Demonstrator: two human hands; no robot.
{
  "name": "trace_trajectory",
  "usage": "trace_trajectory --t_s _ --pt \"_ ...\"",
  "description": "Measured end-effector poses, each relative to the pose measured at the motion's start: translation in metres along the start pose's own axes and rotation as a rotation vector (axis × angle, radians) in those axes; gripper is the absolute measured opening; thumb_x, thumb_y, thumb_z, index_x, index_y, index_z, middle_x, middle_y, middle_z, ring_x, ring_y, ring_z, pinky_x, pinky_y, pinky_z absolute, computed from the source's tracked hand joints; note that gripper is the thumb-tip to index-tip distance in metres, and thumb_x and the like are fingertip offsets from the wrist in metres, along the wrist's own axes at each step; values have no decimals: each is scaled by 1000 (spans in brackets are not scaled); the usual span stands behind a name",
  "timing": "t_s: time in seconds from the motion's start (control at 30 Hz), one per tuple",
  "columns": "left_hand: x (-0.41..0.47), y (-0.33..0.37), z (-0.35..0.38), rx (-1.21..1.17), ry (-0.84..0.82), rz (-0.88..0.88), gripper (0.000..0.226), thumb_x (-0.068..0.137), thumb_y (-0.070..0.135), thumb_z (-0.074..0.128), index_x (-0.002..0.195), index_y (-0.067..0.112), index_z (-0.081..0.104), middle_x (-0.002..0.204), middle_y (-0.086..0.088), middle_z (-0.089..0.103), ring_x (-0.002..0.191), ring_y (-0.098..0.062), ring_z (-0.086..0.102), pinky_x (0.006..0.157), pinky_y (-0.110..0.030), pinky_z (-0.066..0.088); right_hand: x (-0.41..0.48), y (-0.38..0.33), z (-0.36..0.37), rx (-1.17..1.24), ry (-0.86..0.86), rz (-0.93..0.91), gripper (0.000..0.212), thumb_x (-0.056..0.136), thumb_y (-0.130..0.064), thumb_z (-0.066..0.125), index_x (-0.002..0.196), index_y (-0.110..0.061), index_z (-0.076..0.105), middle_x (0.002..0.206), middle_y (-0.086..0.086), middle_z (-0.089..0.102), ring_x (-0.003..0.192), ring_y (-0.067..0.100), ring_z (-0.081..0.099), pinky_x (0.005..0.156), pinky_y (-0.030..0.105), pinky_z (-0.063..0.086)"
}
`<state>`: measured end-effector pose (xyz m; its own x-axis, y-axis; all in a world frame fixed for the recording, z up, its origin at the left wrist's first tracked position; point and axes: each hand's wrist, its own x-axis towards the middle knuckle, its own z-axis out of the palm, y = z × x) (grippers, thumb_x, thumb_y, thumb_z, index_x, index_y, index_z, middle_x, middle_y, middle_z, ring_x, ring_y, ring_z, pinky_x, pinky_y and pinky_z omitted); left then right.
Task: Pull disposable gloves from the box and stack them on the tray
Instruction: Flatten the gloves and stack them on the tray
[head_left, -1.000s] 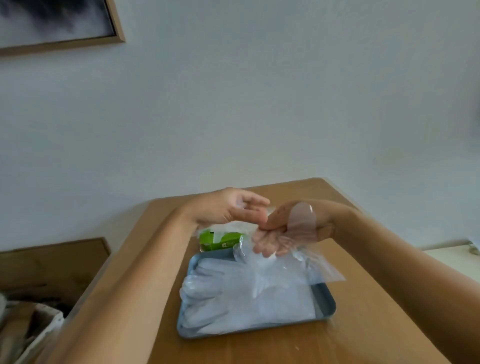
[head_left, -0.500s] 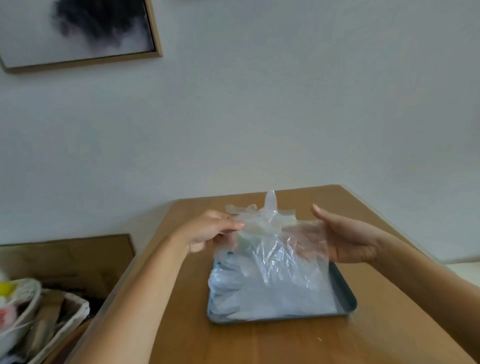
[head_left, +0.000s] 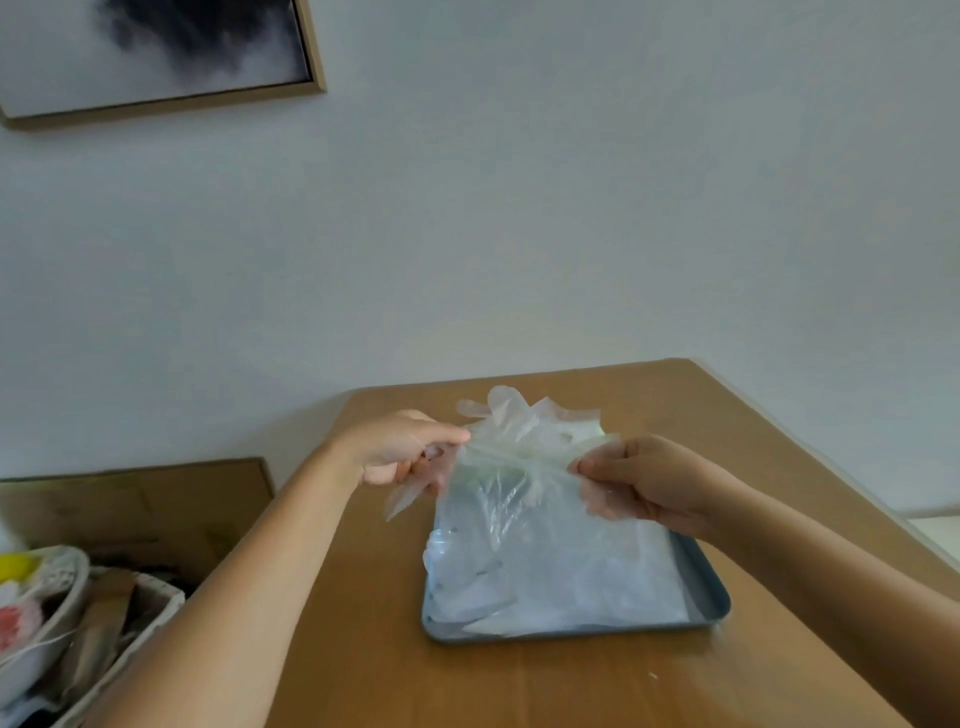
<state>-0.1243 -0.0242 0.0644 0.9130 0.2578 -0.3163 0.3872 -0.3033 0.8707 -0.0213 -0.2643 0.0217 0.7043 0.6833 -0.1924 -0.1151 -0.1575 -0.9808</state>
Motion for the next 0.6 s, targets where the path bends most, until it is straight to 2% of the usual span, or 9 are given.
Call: trace_trajectory --t_s 0.1,0.23,0.33,0.4,0.43,0.5,0.6 --pt "18 -5 12 141 -3 2 24 97 19 55 76 7 54 44 2 45 39 -8 40 45 -22 45 1 11 -9 -355 102 -69 20 93 -10 60 78 2 66 60 7 67 49 14 63 49 22 51" --pt "43 -25 26 287 -42 -32 25 94 21 61 73 10 52 49 1 45 39 -9 41 48 -24 44 5 27 -20 -776 119 -56 23 92 -11 53 77 1 66 67 6 72 51 10 61 49 19 49" --pt "50 -34 33 560 -29 -40 19 87 30 69 75 18 62 54 5 55 42 -8 47 52 -23 43 11 37 -26 -1065 117 4 21 86 -17 55 67 -10 61 70 6 71 56 12 55 62 29 51" --pt "54 -39 33 702 -7 -53 16 82 30 74 74 20 65 61 7 60 51 -8 50 55 -20 39 13 43 -28 -1194 141 1 27 83 -21 56 58 -15 49 64 7 58 58 18 45 53 30 40" --pt "55 -41 32 744 16 -61 17 81 27 76 75 18 63 67 3 60 57 -13 50 55 -21 36 14 45 -27 -1220 154 -7 30 82 -22 56 56 -16 42 62 5 49 58 19 41 49 29 32" --pt "58 -44 32 800 124 -65 15 80 18 75 83 15 61 82 -4 56 71 -19 50 63 -24 39 17 48 -29 -1243 171 -18 34 81 -22 55 54 -16 35 58 2 39 57 20 37 45 28 24" --pt "48 -38 45 843 494 92 19 87 17 66 105 16 60 106 -1 58 95 -19 58 83 -29 46 18 50 -29 -1237 164 -27 36 81 -21 56 54 -16 33 59 2 39 58 20 36 47 28 24"
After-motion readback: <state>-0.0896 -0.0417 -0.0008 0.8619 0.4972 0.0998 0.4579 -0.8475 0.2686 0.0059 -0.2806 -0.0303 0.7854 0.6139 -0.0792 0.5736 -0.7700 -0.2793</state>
